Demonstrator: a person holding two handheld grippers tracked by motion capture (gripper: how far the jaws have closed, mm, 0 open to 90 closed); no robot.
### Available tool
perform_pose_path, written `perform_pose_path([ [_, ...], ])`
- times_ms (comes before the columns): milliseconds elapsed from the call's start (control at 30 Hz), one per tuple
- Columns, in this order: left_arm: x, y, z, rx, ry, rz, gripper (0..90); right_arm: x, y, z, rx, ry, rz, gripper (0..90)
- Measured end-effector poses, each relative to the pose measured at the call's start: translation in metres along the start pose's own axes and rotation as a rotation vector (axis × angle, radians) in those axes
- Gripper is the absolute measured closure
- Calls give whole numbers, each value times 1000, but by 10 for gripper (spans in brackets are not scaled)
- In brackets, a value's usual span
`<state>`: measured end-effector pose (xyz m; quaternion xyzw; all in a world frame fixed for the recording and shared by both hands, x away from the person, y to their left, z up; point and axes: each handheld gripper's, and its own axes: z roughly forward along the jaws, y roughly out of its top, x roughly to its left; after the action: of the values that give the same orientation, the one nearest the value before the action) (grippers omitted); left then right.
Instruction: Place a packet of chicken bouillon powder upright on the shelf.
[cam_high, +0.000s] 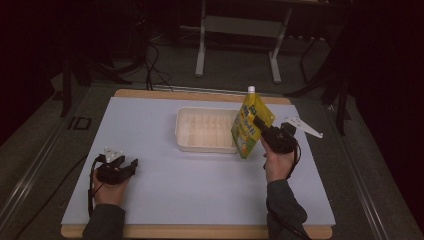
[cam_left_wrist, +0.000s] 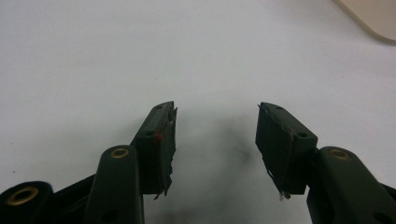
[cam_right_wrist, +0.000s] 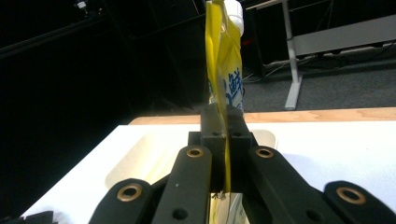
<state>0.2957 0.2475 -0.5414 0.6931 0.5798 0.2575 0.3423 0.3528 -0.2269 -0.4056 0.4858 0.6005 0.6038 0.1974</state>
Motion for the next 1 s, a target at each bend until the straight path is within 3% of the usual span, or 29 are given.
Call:
perform_pose_path([
  [667,0,0,0,-1,-1,-1,471,-1,1,22,-14,-17,-32,900],
  [1000,0,0,0,0,-2,-1,470,-6,1,31,-40,-31,-8,900],
])
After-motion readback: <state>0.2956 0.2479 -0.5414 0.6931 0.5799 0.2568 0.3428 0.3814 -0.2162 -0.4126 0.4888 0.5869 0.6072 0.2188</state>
